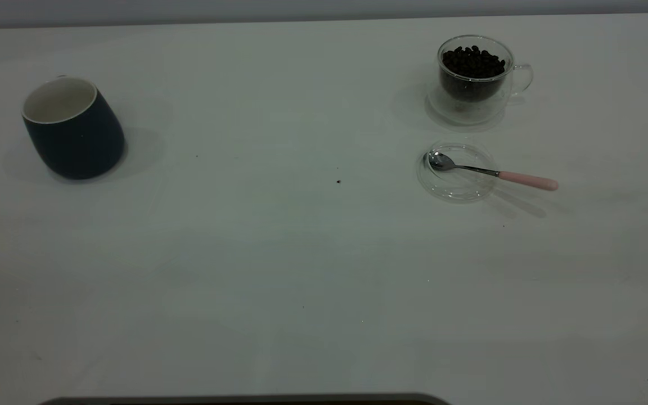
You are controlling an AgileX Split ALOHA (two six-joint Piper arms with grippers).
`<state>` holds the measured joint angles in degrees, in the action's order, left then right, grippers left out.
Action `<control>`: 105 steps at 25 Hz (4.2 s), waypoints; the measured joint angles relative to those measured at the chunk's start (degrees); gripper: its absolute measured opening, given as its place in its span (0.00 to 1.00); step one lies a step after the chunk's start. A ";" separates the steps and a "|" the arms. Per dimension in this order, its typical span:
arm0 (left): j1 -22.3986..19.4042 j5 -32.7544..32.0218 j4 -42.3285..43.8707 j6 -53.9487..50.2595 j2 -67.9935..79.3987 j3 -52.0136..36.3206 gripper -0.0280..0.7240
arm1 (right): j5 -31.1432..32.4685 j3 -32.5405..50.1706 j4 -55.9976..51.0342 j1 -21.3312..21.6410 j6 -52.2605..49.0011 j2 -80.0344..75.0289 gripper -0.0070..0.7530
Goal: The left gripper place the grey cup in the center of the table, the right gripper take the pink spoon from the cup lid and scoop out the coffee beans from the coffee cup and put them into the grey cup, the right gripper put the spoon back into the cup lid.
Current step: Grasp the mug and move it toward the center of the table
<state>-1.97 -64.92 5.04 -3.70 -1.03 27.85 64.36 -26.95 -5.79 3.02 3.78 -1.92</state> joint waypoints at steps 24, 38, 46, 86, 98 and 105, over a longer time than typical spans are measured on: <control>0.00 0.00 0.00 -0.06 0.00 0.00 0.82 | 0.00 0.00 0.00 0.00 0.00 0.00 0.74; 0.00 1.76 0.18 -4.13 4.94 2.47 0.82 | 0.00 0.00 0.00 0.00 0.00 0.00 0.74; 0.00 13.11 0.51 -6.02 33.79 8.46 0.82 | 0.00 0.00 0.00 0.00 0.00 0.00 0.74; -16.93 21.90 -21.10 43.93 122.01 57.73 0.82 | 0.00 0.00 0.00 0.00 0.00 0.00 0.74; -9.20 31.82 -15.85 72.27 130.06 57.73 0.82 | 0.00 0.00 0.00 0.00 0.00 0.00 0.74; -8.67 34.34 -12.94 85.46 132.59 57.79 0.82 | 0.00 0.00 0.00 0.00 0.00 0.00 0.74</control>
<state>-10.64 -30.58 -7.90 81.75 131.56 85.64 64.36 -26.95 -5.79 3.02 3.78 -1.92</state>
